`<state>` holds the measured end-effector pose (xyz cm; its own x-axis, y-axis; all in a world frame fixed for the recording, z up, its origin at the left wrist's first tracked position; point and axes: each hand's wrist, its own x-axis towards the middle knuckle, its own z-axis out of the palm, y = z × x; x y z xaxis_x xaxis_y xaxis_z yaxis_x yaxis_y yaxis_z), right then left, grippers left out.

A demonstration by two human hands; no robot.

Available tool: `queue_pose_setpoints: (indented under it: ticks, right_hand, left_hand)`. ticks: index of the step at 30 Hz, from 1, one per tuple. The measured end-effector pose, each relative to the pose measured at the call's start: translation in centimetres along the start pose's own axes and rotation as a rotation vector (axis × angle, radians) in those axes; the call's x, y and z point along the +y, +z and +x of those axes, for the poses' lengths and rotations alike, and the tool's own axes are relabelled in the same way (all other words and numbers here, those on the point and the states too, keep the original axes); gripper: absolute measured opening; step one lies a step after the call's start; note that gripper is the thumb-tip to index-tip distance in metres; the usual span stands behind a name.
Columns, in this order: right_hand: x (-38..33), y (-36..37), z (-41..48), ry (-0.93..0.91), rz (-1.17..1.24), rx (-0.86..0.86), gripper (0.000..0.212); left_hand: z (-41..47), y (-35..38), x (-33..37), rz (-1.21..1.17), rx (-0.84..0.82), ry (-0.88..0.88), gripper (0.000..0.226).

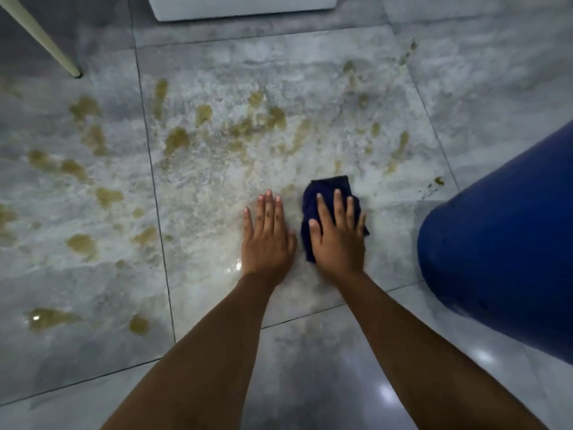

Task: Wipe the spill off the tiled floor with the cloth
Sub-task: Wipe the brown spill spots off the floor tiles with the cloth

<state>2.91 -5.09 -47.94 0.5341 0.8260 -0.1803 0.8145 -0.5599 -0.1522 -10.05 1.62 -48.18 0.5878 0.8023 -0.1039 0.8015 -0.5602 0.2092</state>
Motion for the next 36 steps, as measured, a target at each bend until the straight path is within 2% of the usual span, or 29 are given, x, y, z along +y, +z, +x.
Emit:
queue_pose_setpoints:
  ticks: [2,5,7,8,10,12,14,18,20,21,23,25,27,29,32,34,36]
  right_hand:
    - [2.1,-1.3,4.0,0.065,-0.011,0.012,0.055]
    - [5.1,-2.8,7.0,0.333,0.061,0.116,0.056]
    - [3.7,-2.2,6.1,0.450,0.090,0.164,0.057]
    - [2.4,-1.6,5.4,0.451,0.102,0.154,0.056]
    - [0.3,-1.0,5.1,0.342,0.113,0.111,0.056]
    - [1.4,-1.6,8.2,0.260,0.100,0.049,0.055]
    - [4.7,-2.8,12.2,0.299,0.074,0.035,0.056]
    - [12.2,-4.4,15.7,0.720,0.128,0.077,0.058]
    - [12.7,-4.0,14.4,0.905,0.179,0.157,0.058]
    - [11.4,-3.4,13.4,0.933,0.199,0.184,0.059]
    - [7.1,-1.9,11.8,0.851,0.203,0.184,0.060]
    - [3.7,-1.4,11.7,0.631,0.173,0.111,0.061]
    - [4.1,-2.5,13.6,0.441,0.108,0.031,0.061]
    - [8.2,-4.5,15.7,0.508,0.068,0.063,0.061]
    - [12.3,-4.8,15.6,0.813,0.150,0.137,0.062]
    - [8.7,-2.5,12.8,0.859,0.203,0.129,0.063]
    - [4.1,-0.4,10.1,0.753,0.227,0.082,0.063]
  left_hand:
    - [1.0,0.5,1.2,0.000,-0.007,-0.001,0.066]
    - [3.3,0.4,1.7,-0.008,-0.021,-0.032,0.066]
    - [3.6,0.2,0.9,0.021,-0.009,-0.051,0.066]
    - [3.6,0.1,0.5,0.030,-0.024,-0.056,0.067]
    - [2.8,0.1,0.1,0.018,-0.043,-0.062,0.068]
    - [2.7,0.4,0.9,-0.004,-0.077,-0.038,0.068]
    - [2.3,0.4,1.5,-0.006,-0.096,-0.025,0.069]
    - [2.1,0.8,1.8,0.008,-0.117,-0.013,0.069]
    - [2.6,1.2,2.4,-0.007,-0.113,-0.010,0.069]
    - [3.0,1.3,2.7,-0.012,-0.107,-0.008,0.069]
    - [3.7,1.2,2.4,-0.015,-0.096,-0.018,0.069]
    - [3.6,0.8,1.3,0.009,-0.079,-0.014,0.069]
    - [3.3,0.3,0.5,0.025,-0.069,0.009,0.069]
    - [3.4,0.1,1.3,-0.006,-0.058,0.026,0.070]
    - [3.6,1.1,2.4,-0.027,-0.059,0.013,0.070]
    - [2.4,1.6,1.1,-0.008,-0.072,-0.020,0.071]
    - [0.9,1.8,-0.2,0.011,-0.075,0.005,0.070]
